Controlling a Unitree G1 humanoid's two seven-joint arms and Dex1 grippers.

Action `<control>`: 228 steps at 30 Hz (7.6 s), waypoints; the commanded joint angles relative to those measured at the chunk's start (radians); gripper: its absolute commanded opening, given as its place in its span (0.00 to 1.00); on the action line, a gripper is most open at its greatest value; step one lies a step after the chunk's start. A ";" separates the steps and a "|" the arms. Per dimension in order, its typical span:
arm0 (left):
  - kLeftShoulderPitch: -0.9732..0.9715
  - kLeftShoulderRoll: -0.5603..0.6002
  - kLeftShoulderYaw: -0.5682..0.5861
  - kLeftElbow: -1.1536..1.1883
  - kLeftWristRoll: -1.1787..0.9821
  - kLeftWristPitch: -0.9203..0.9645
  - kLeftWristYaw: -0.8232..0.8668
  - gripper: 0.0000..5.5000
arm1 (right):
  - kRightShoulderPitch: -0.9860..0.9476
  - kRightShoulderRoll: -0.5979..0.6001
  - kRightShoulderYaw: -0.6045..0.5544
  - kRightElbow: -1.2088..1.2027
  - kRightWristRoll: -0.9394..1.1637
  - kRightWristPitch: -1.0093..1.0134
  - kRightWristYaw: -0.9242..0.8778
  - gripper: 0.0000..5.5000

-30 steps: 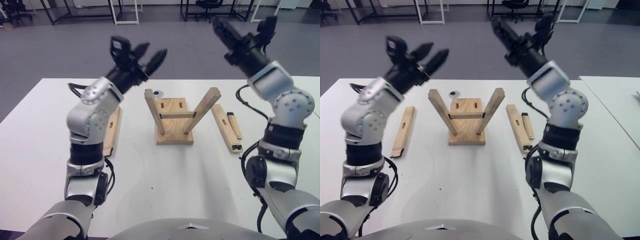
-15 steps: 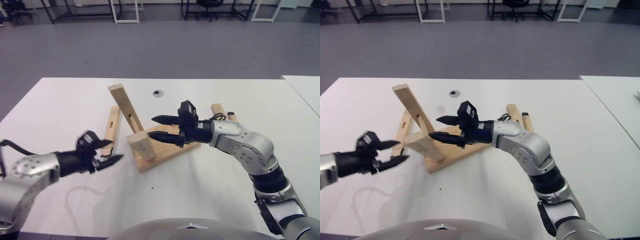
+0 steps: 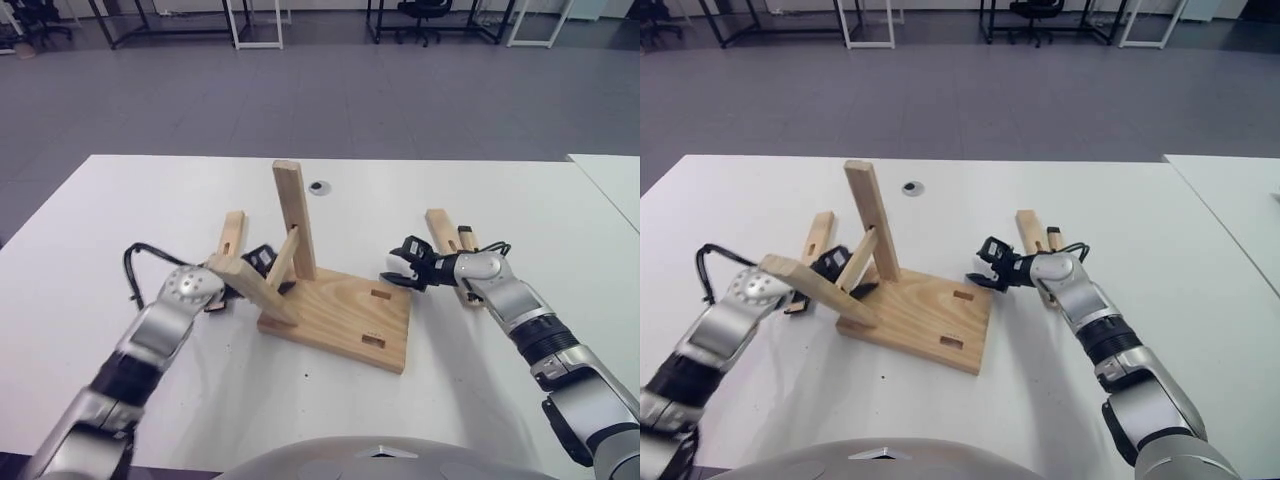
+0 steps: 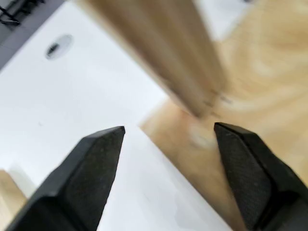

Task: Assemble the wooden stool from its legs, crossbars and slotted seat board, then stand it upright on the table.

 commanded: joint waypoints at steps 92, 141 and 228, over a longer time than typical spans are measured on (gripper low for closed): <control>-0.226 -0.330 0.536 -0.454 -1.494 0.522 0.400 0.25 | -0.010 0.165 -0.520 -0.862 1.367 0.740 -0.274 0.08; 0.072 -0.376 0.780 0.197 -0.628 -0.157 0.485 0.07 | 0.385 0.264 -0.532 -0.527 0.677 0.421 -0.292 0.39; -0.075 0.047 0.624 -0.702 -0.546 0.423 0.335 0.37 | -0.375 0.453 -0.610 -0.553 1.182 0.623 -0.782 0.68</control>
